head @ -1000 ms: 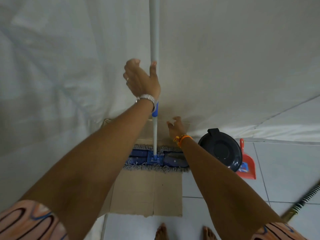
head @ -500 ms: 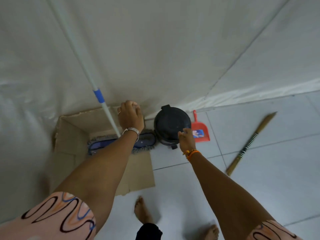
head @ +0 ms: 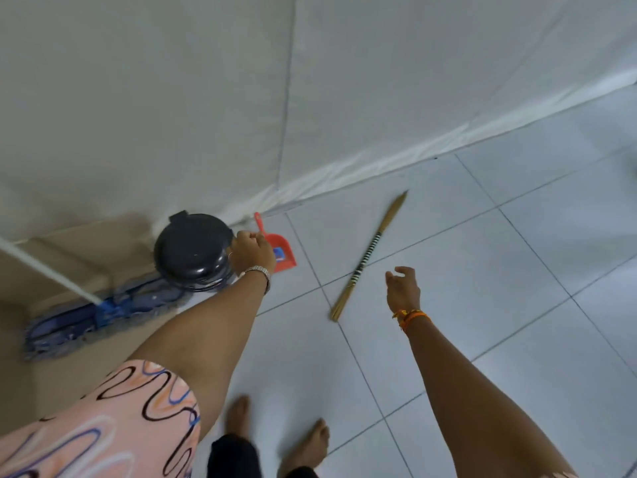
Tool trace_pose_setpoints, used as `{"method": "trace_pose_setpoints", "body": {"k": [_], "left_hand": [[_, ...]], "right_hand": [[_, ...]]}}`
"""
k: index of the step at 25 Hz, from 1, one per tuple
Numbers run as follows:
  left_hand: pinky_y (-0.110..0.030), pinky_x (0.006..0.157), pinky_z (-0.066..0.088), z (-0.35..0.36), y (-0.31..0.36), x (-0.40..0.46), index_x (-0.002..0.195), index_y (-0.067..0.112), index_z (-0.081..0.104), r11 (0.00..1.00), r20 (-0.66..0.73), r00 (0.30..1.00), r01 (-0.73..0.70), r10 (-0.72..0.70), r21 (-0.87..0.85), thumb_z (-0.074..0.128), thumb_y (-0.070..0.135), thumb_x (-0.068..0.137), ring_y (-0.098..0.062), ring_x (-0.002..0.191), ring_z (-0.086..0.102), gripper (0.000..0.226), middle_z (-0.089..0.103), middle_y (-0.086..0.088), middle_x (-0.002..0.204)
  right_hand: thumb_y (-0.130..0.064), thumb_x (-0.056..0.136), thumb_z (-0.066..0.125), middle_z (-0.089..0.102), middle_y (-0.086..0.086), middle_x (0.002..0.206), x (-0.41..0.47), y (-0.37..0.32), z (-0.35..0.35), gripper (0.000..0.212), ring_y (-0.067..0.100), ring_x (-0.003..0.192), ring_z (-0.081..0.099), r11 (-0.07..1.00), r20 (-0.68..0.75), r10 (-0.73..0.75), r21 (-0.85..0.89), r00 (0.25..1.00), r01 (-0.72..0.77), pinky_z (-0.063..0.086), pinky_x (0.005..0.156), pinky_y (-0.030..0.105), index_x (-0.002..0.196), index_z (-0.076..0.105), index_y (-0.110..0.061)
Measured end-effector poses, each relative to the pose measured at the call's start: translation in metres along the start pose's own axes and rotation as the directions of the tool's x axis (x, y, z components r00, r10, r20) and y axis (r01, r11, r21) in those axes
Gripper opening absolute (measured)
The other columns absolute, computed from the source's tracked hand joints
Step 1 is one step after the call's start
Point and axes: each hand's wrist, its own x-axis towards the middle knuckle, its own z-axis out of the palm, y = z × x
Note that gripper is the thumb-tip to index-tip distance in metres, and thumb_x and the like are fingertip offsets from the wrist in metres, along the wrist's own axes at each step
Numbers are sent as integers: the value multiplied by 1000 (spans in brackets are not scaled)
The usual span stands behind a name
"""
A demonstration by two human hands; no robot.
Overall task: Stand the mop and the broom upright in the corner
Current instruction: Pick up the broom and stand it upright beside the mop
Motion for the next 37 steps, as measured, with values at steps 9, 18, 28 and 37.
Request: {"method": "trace_pose_setpoints", "body": {"k": [9, 18, 28, 37], "left_hand": [[-38, 108, 30, 169, 124, -17, 114, 14, 63, 999, 106, 994, -29, 25, 36, 49, 31, 100, -39, 128, 47, 26, 61, -16, 127], [-43, 103, 39, 326, 161, 35, 125, 15, 59, 971, 254, 967, -53, -9, 234, 55, 38, 96, -38, 128, 46, 37, 58, -14, 131], [-43, 108, 37, 517, 7, 50, 127, 15, 59, 932, 396, 891, 74, -222, 356, 62, 39, 93, -35, 129, 46, 41, 54, -15, 132], [-42, 97, 49, 692, -167, 17, 123, 18, 57, 896, 473, 849, 4, -237, 444, 72, 33, 84, -29, 120, 49, 45, 55, -7, 124]], "right_hand": [[-15, 98, 48, 62, 18, 124, 161, 21, -134, 32, 24, 90, 57, 990, -9, -39, -140, 999, 37, 45, 63, 25, 129, 43, -10], [-14, 95, 47, 53, 15, 134, 368, -5, -143, 36, 34, 118, 53, 793, 277, -110, -555, 955, 252, 49, 97, 50, 131, 43, -13], [-24, 90, 58, 42, 11, 144, 587, 105, -2, 57, 33, 131, 41, 248, 707, -120, -658, 697, 711, 44, 100, 53, 141, 35, -14], [-37, 87, 65, 40, 9, 147, 713, 280, 138, 67, 28, 136, 40, -329, 935, -134, -353, 327, 876, 37, 112, 51, 141, 35, -10]]}}
